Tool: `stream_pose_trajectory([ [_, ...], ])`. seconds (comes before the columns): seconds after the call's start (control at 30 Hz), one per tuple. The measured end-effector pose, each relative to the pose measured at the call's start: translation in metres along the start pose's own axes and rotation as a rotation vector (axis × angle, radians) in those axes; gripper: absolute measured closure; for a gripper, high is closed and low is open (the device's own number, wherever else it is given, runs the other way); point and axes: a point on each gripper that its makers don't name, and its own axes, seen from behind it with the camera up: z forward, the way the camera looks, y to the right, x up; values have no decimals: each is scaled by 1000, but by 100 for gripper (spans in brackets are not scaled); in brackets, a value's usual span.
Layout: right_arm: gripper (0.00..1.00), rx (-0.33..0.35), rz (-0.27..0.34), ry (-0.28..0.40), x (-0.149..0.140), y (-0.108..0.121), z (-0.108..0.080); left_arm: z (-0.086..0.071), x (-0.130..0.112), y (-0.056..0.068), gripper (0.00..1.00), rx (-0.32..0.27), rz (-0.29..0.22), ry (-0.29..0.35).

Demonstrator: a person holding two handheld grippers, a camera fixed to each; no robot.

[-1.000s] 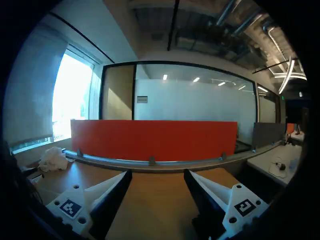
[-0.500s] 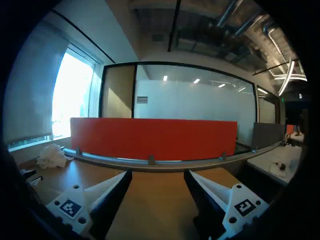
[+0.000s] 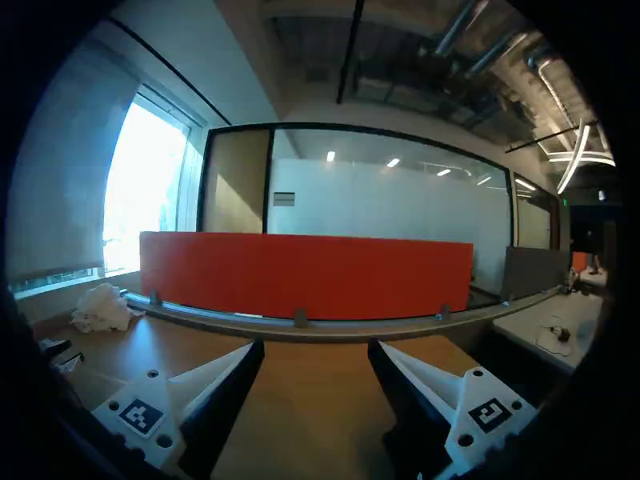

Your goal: Fold towel

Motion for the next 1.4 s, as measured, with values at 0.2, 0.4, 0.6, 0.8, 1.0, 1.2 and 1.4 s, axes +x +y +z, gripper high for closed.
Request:
stream_pose_trajectory([
  [0.2,0,3,5,-6,-4,-1,0,-1,0,2,8,-3,3,3],
  [0.4,0,2,3,5,-4,3,0,-1,-1,2,8,-4,3,3],
  [0.6,0,-9,3,35,2,14,-3,-1,-1,2,8,-4,4,4],
  [0.8,0,-24,14,72,4,26,-5,0,-1,3,8,-4,4,4],
  [1.0,0,-35,29,95,-2,36,-6,0,-1,2,7,-4,3,3],
  [1.2,0,-51,10,105,-15,50,-10,0,0,2,7,-4,4,3],
  [1.4,0,-56,-2,92,-41,57,-9,0,0,3,7,-4,3,3],
])
